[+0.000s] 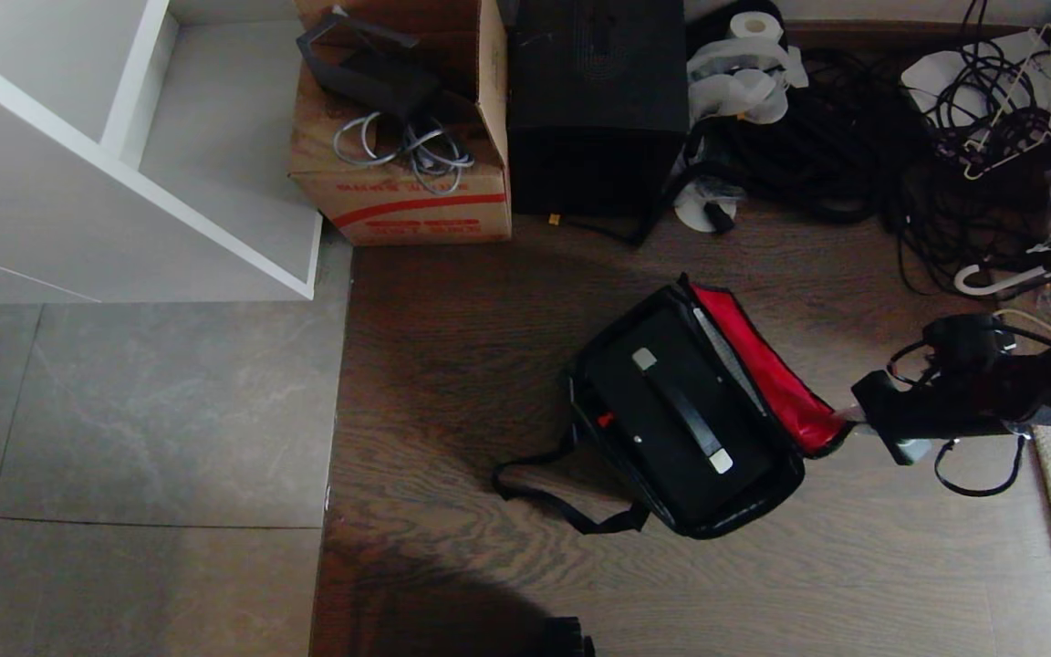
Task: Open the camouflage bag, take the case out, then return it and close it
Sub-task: Close the top of the storage box
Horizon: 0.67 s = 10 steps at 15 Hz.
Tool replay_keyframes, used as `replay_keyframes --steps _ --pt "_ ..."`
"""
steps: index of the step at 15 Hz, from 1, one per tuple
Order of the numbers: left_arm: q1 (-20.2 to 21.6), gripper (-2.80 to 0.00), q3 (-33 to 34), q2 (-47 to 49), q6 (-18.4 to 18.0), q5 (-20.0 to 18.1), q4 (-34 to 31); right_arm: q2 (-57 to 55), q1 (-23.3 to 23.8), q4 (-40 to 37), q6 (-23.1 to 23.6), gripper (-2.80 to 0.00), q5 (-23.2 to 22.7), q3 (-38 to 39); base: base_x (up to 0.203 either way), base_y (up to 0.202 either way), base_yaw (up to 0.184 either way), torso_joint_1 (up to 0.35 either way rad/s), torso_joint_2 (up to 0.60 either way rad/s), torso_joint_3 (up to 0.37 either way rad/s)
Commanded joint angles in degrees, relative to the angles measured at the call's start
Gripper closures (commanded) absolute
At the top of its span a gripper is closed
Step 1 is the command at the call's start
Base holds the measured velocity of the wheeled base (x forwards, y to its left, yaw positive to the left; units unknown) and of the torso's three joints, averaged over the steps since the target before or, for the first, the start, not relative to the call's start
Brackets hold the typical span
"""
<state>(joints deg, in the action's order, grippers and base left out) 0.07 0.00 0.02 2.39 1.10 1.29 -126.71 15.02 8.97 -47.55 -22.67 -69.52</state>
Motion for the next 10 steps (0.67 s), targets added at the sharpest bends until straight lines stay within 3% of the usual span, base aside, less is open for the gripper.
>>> replay_keyframes --steps 1,6,10 --pt "0.0 0.00 0.6 0.0 0.1 0.0 0.0 11.7 -0.2 0.3 11.0 0.00 0.5 9.9 0.000 0.000 0.000 0.000 0.00 0.000" --pt "0.0 0.00 0.6 0.0 0.1 0.0 0.0 23.2 -3.4 5.3 42.2 0.00 3.7 27.3 0.000 0.000 0.000 0.000 0.00 0.000" --pt "0.0 0.00 0.6 0.0 0.1 0.0 0.0 28.5 -5.1 7.8 58.2 0.00 4.0 33.8 0.000 0.000 0.000 0.000 0.00 0.000"
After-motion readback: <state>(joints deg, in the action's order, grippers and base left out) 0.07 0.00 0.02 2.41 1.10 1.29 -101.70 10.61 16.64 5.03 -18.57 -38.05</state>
